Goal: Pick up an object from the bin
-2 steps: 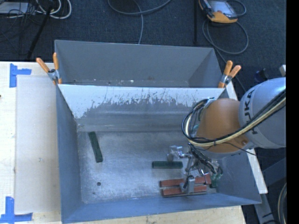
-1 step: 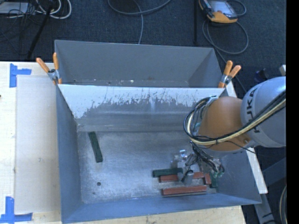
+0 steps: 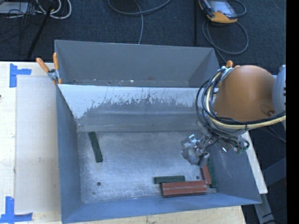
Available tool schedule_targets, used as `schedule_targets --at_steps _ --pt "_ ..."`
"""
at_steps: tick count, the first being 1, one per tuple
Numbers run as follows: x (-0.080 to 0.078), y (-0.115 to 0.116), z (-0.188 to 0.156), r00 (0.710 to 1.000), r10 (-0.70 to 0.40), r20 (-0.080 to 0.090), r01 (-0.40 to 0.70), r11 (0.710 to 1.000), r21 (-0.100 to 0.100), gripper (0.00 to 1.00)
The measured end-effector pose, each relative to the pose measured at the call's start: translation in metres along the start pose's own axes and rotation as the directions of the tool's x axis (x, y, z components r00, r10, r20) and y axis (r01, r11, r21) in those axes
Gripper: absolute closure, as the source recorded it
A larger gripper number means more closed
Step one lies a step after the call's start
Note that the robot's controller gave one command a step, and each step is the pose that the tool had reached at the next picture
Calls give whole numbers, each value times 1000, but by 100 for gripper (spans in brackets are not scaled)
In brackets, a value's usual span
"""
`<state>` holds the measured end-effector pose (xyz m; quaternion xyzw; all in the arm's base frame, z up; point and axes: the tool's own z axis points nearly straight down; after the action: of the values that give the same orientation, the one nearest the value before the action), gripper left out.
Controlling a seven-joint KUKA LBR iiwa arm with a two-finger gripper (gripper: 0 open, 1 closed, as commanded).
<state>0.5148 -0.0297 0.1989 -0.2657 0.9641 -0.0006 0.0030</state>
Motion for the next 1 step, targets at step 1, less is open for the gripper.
schedule_targets --at_steps 1 --pt "1 0 2 1000 2 -4 -2 1000 -3 0"
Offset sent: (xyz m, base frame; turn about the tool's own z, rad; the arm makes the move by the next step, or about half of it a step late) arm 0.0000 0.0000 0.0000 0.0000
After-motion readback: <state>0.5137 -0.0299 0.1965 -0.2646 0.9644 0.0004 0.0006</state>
